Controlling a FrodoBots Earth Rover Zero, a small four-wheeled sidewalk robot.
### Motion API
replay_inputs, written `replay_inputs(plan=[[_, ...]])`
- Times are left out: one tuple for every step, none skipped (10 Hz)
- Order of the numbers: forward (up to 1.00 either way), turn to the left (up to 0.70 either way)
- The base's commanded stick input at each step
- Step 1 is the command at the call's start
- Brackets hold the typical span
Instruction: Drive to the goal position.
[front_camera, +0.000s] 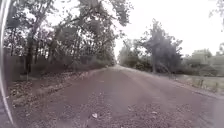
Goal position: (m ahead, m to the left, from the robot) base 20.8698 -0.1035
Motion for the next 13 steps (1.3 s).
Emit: replay_inputs(plan=[[0.7, 0.0], [0.7, 0.0], [0.7, 0.0], [0.7, 0.0], [0.7, 0.0], [0.7, 0.0], [0.7, 0.0], [0.7, 0.0], [0.7, 0.0], [0.7, 0.0], [0.7, 0.0], [0.7, 0.0], [0.7, 0.0]])
